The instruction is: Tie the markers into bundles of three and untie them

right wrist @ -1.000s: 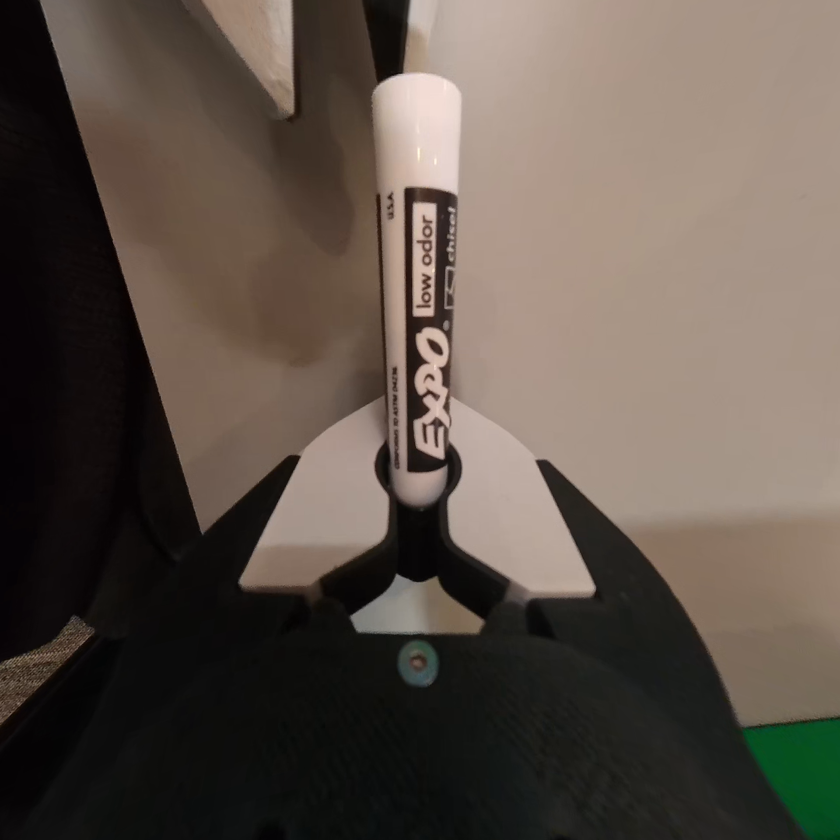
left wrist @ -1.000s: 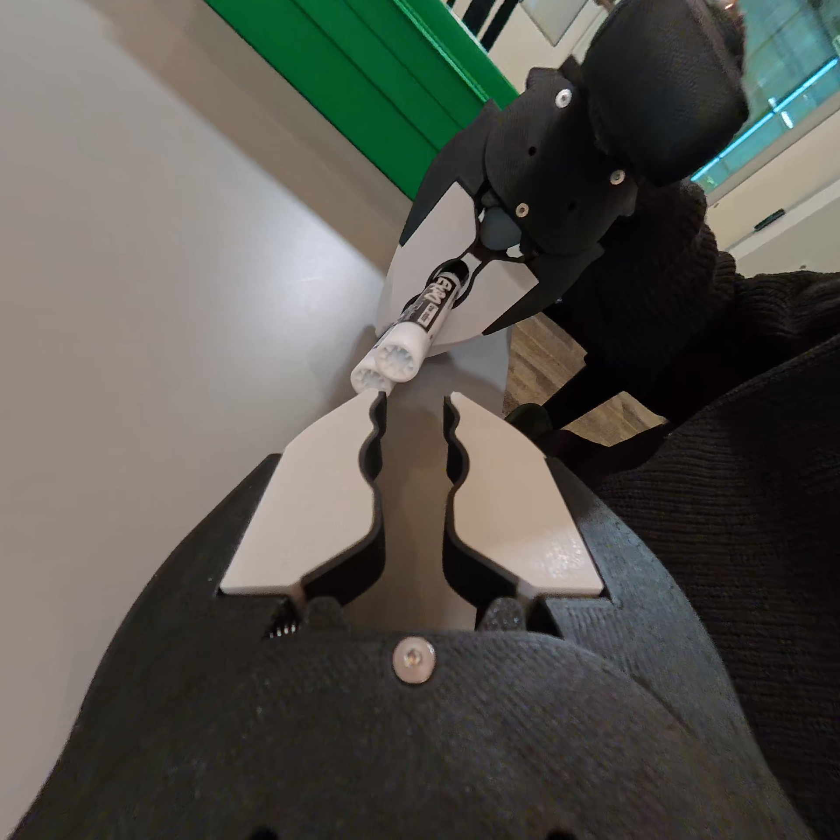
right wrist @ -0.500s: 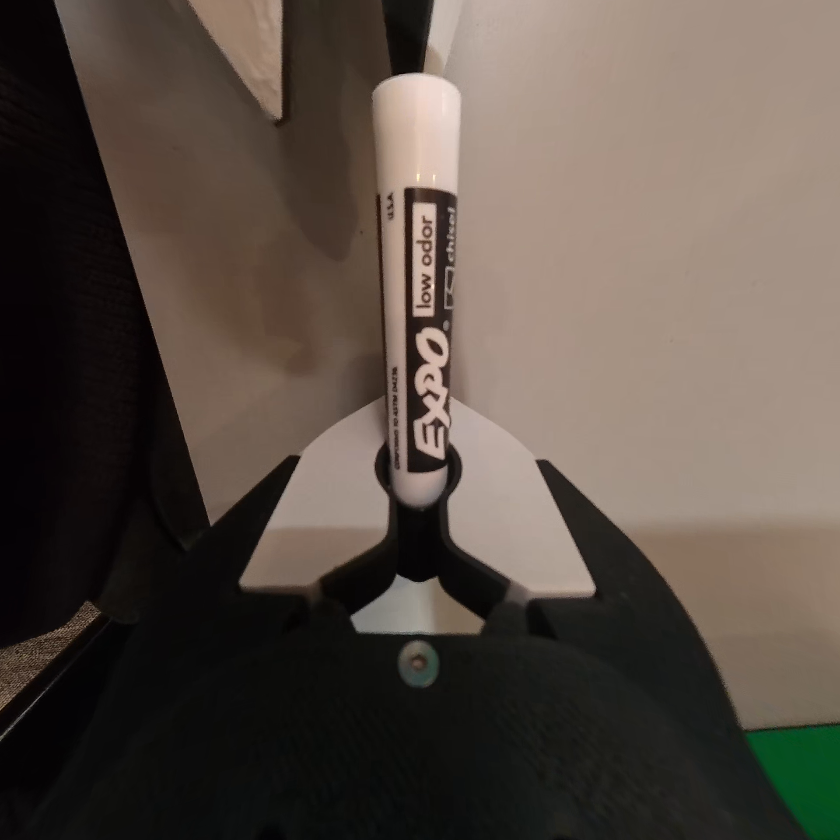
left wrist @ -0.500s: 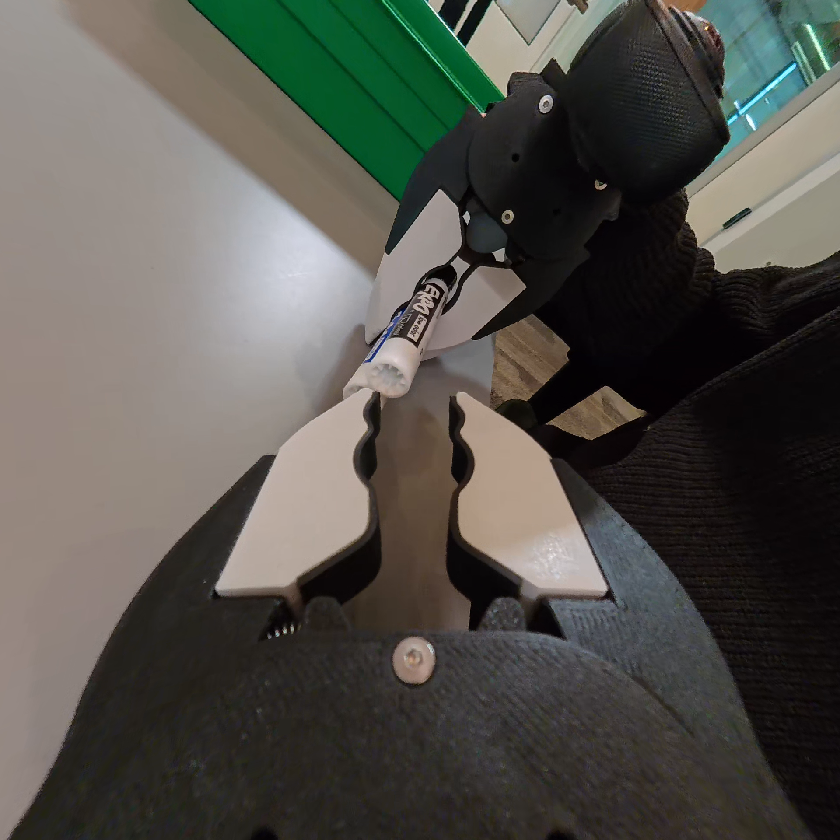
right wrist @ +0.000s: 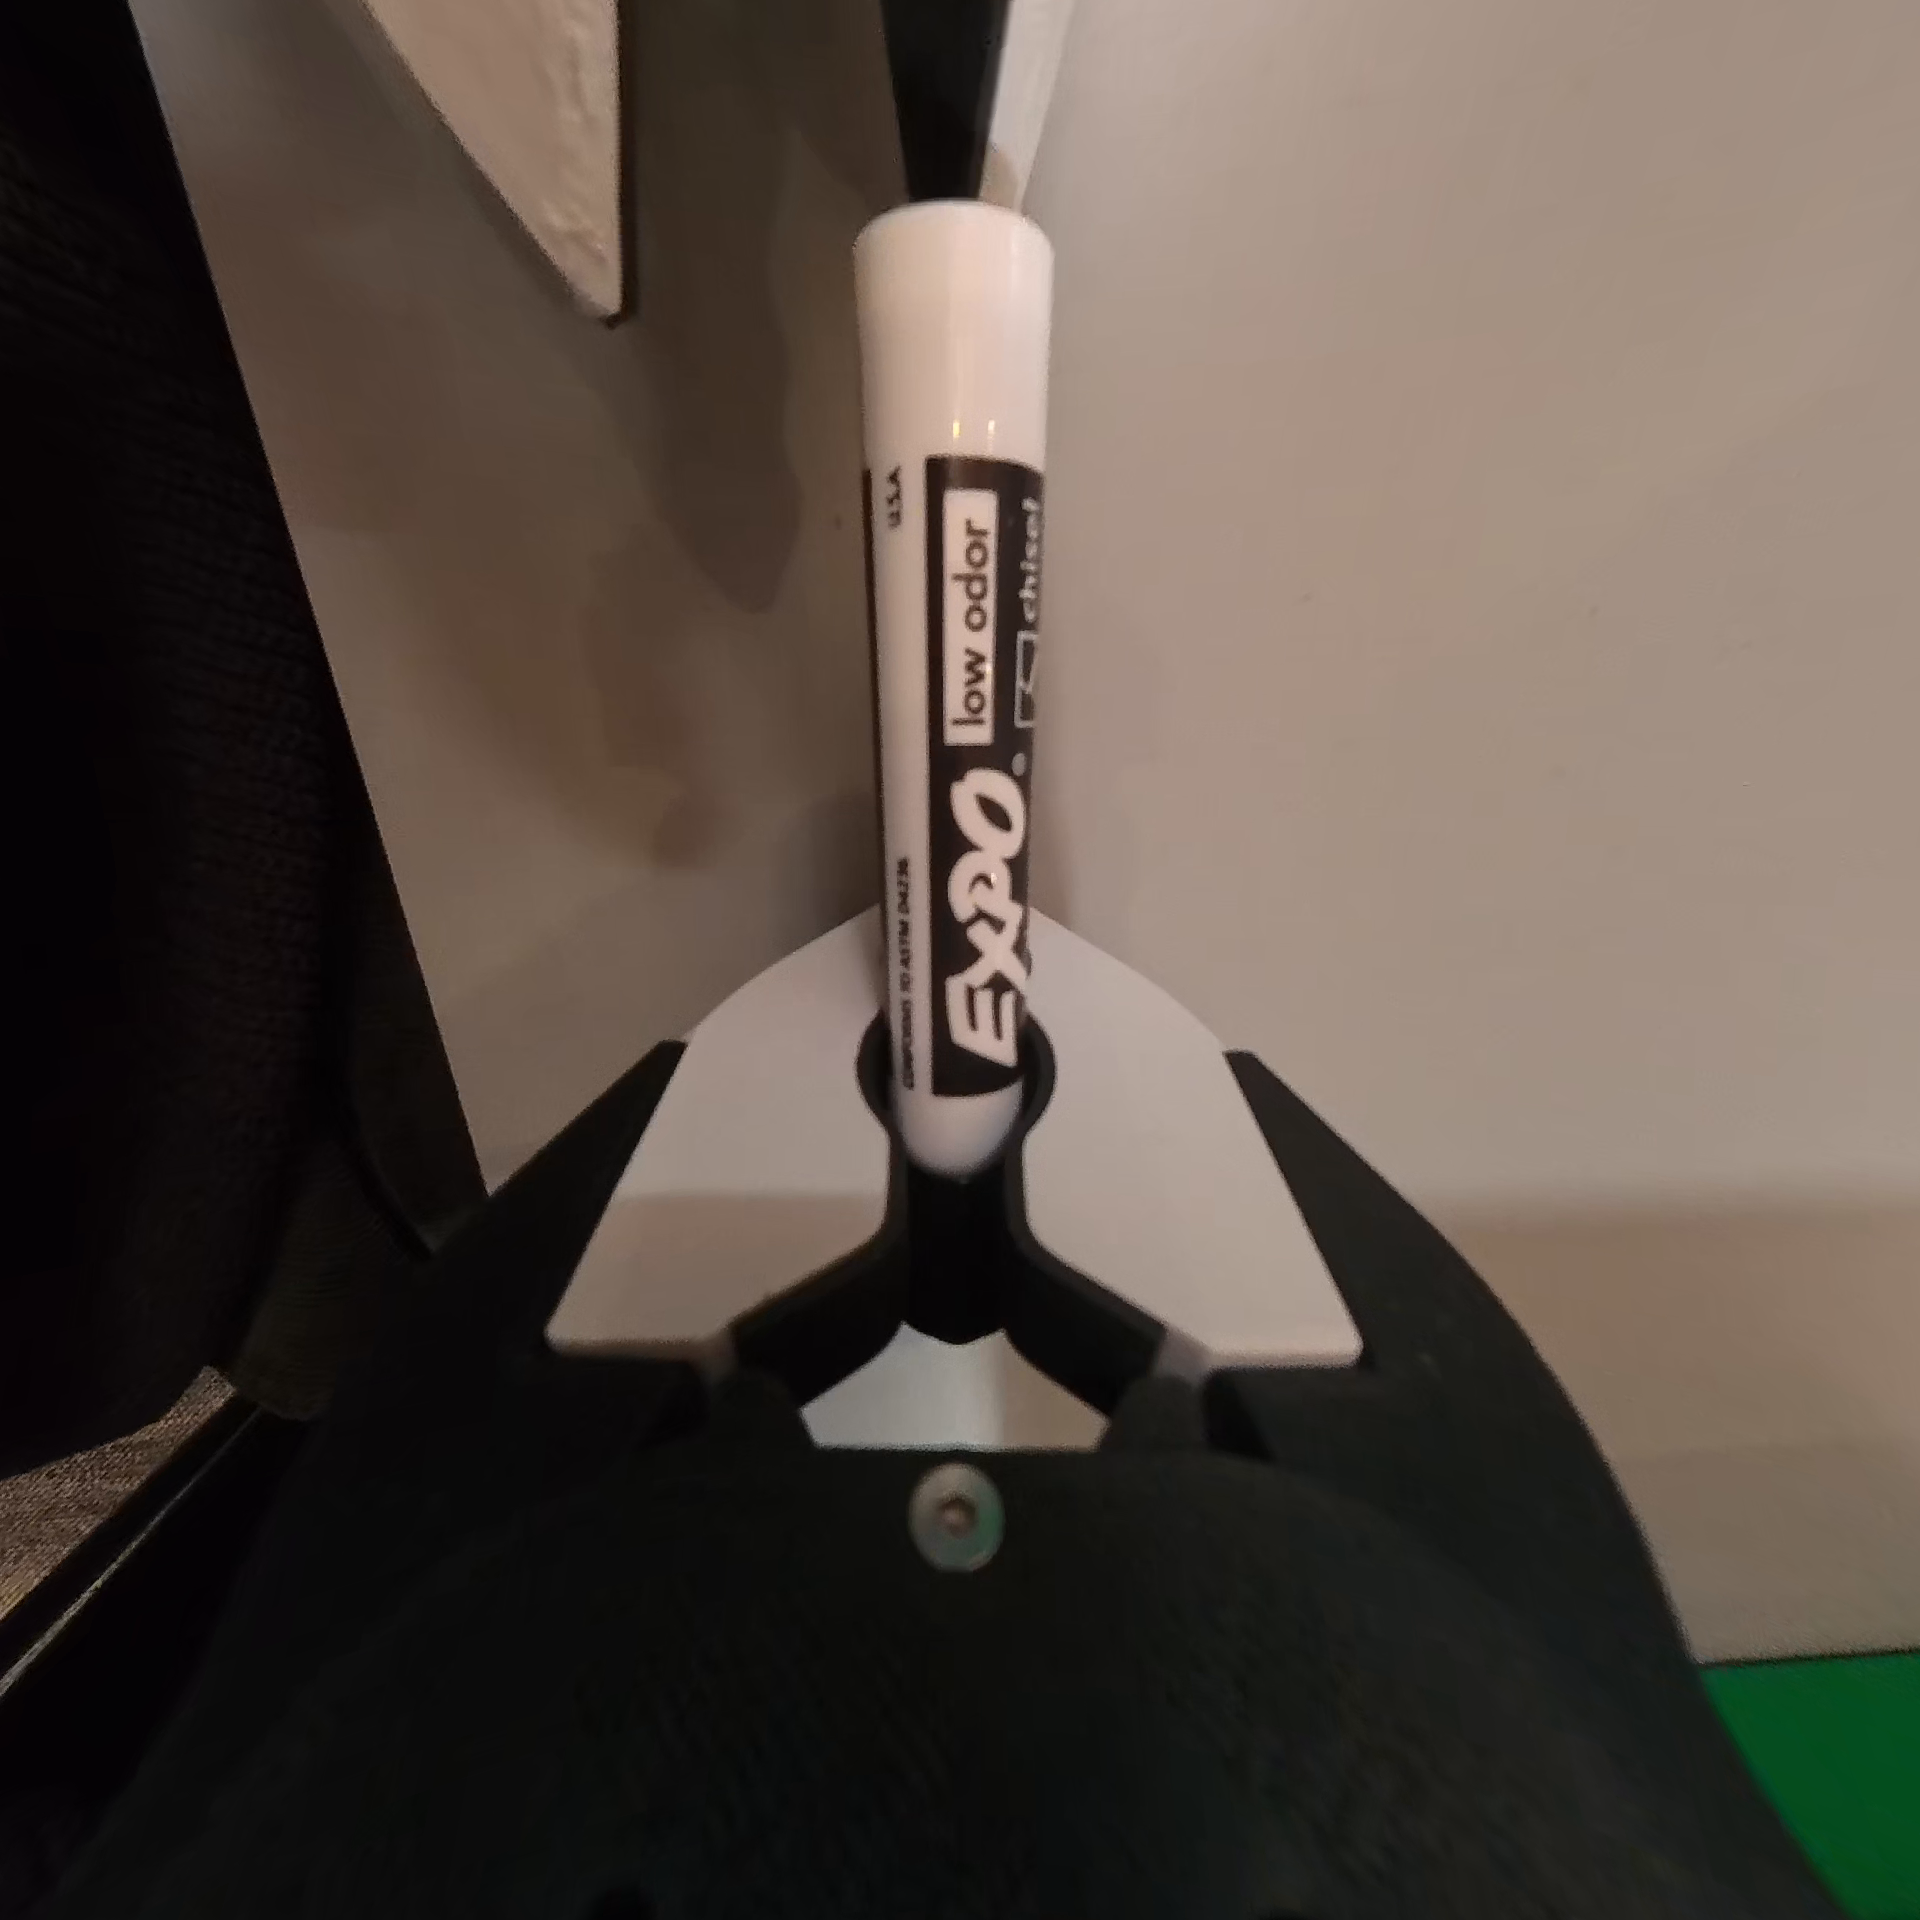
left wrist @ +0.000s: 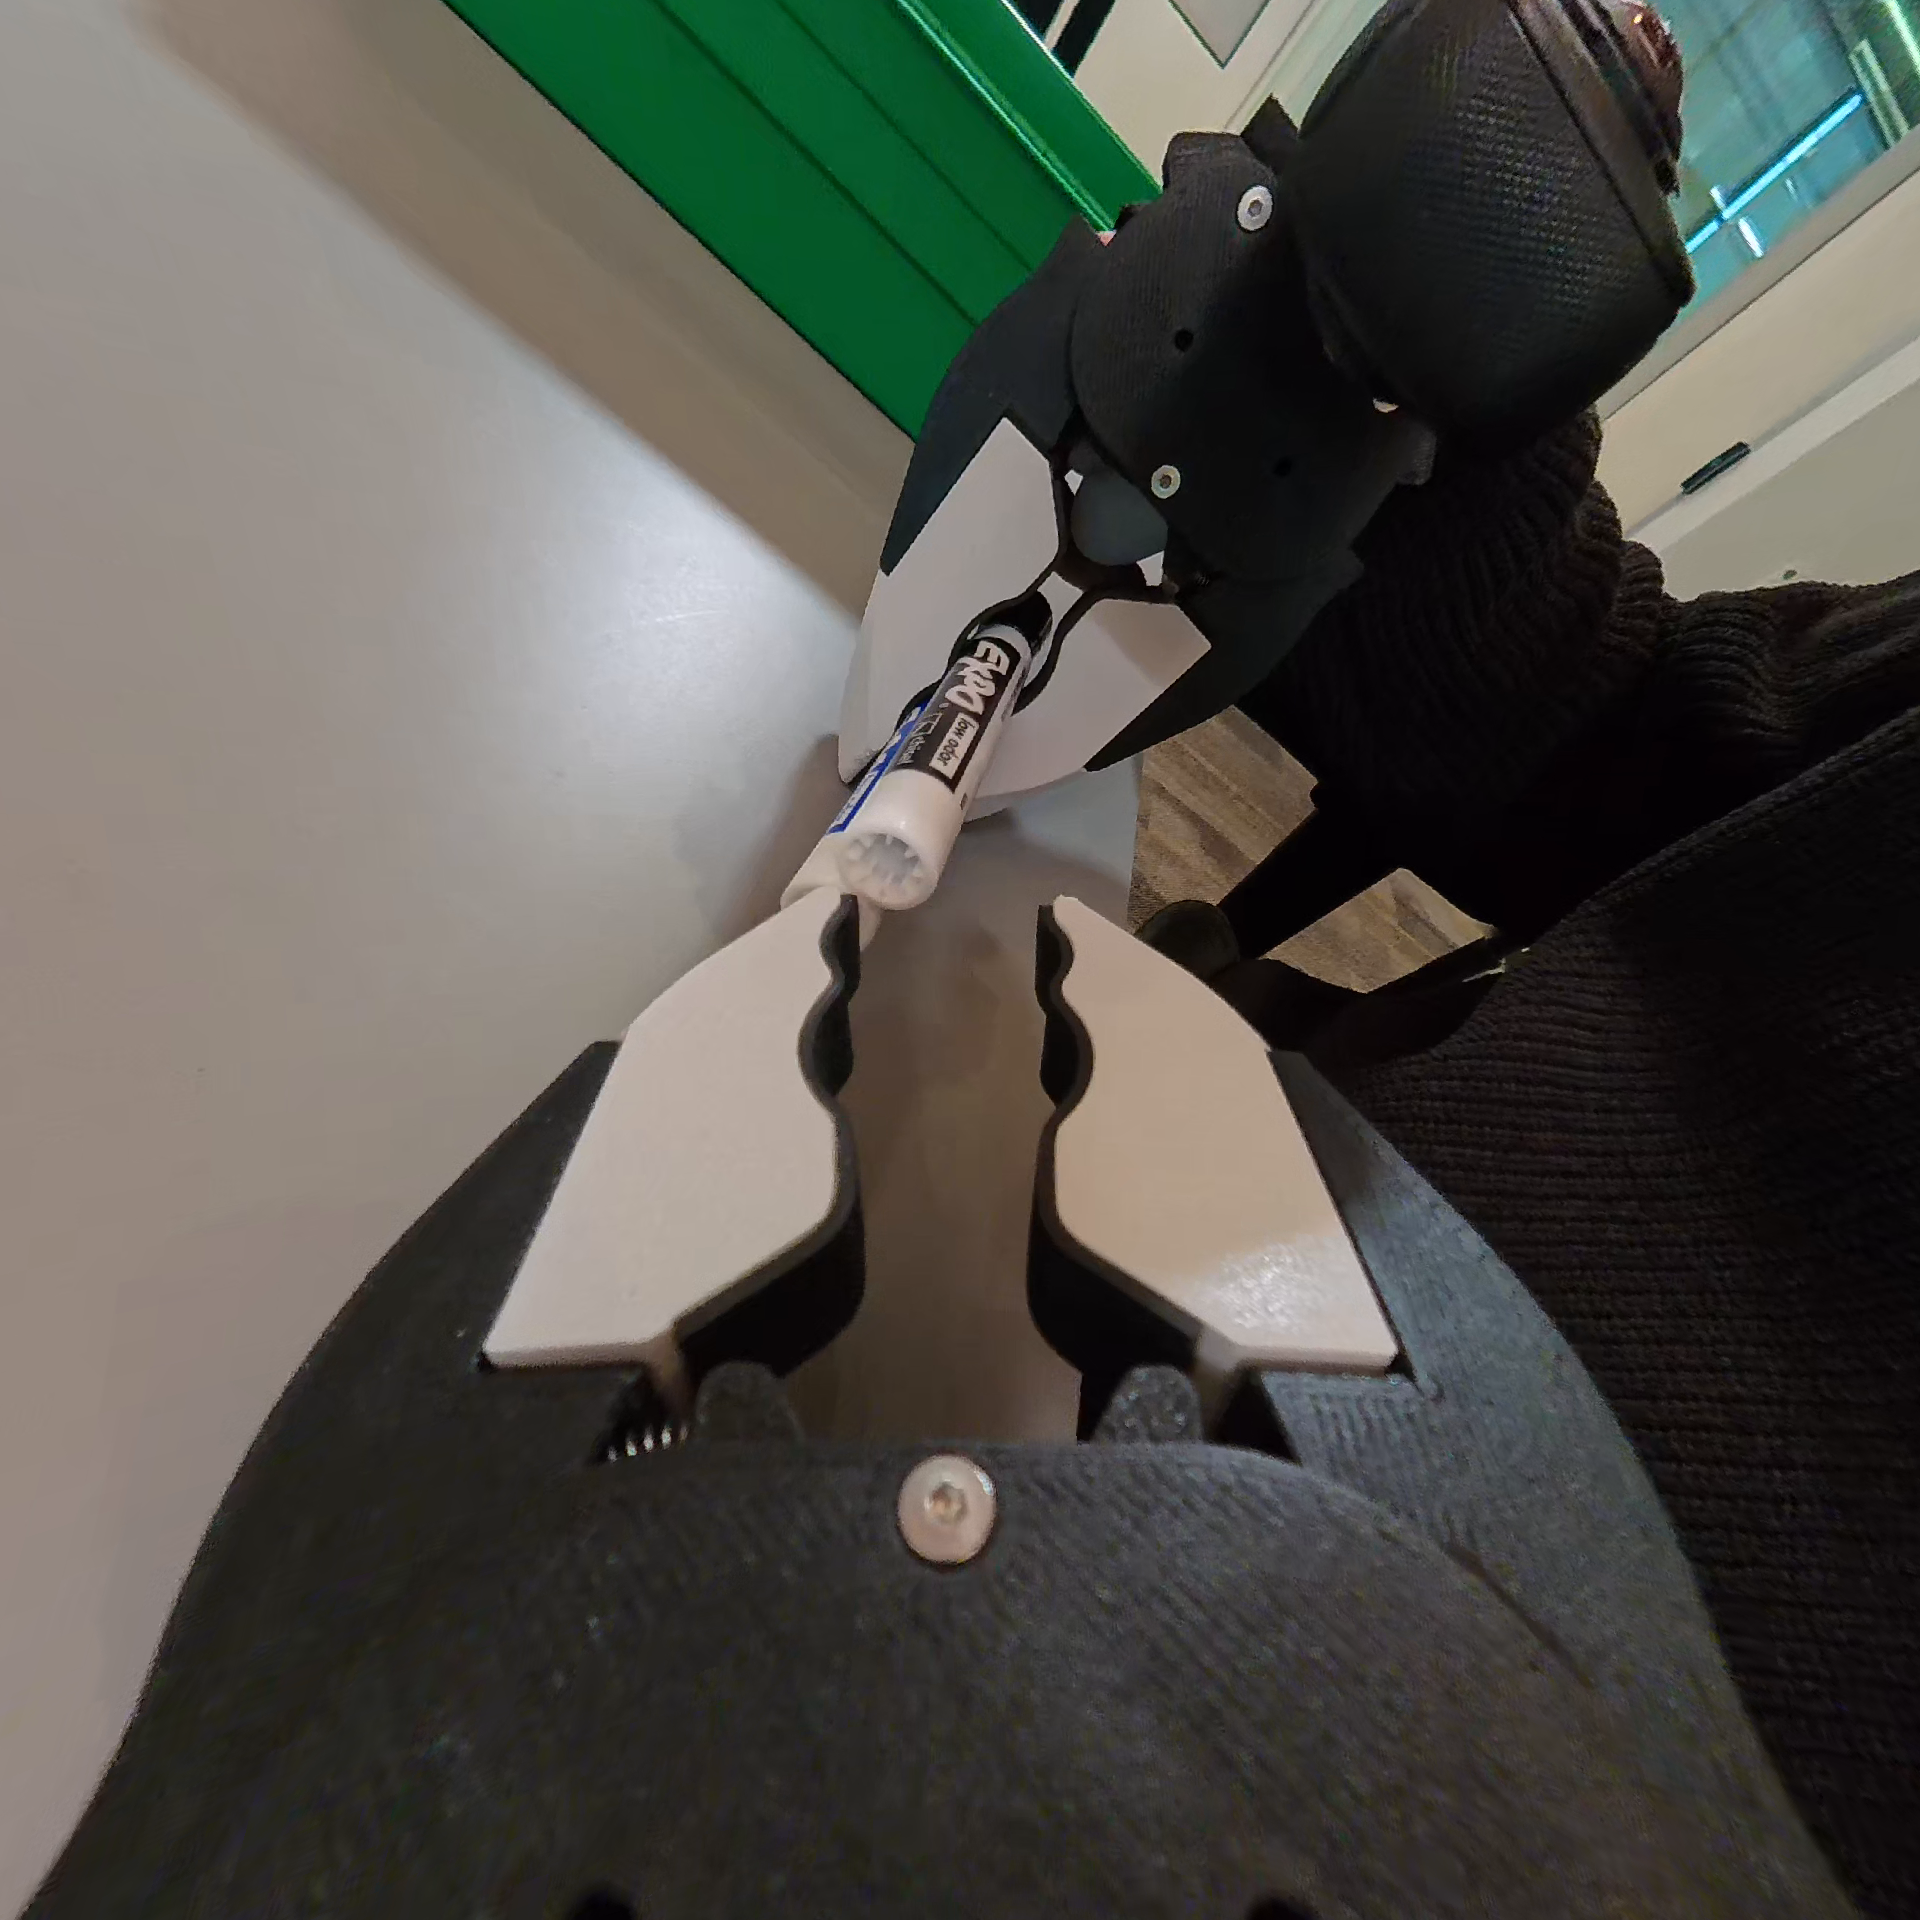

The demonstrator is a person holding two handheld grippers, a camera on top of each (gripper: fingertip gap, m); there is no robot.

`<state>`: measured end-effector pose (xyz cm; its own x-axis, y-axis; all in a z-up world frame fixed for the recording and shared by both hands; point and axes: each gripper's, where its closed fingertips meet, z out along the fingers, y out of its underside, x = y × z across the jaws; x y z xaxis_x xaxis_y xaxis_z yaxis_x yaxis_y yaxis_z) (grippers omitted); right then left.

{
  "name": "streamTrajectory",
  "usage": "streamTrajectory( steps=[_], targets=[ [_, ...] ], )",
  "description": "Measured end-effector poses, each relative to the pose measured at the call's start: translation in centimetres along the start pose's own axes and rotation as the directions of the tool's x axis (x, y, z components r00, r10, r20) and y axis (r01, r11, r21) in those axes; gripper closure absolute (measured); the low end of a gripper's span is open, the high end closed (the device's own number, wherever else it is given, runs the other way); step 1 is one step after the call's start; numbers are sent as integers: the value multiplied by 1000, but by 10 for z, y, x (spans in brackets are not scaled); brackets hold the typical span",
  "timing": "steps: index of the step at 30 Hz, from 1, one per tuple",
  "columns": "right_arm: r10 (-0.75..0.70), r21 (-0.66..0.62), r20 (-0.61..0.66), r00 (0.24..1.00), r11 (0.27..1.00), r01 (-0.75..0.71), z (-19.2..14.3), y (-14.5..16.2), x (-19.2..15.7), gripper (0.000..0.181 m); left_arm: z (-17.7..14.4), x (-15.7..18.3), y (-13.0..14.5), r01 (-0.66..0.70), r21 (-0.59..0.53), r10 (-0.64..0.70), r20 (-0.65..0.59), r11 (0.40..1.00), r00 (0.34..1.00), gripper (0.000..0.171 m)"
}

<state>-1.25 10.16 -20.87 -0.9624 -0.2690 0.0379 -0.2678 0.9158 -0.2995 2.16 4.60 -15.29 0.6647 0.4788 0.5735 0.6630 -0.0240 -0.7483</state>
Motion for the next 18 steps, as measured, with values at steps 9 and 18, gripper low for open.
streamTrajectory(
  steps=[9,18],
  targets=[
    [7,-2,1,1000,1000,-7,-1,2,1,166,-1,-4,0,17,2,-17,9,1000,1000,137],
    [-2,3,13,1000,1000,2,1,0,-2,166,-7,-16,-5,77,29,-78,60,997,995,92]
  ],
)
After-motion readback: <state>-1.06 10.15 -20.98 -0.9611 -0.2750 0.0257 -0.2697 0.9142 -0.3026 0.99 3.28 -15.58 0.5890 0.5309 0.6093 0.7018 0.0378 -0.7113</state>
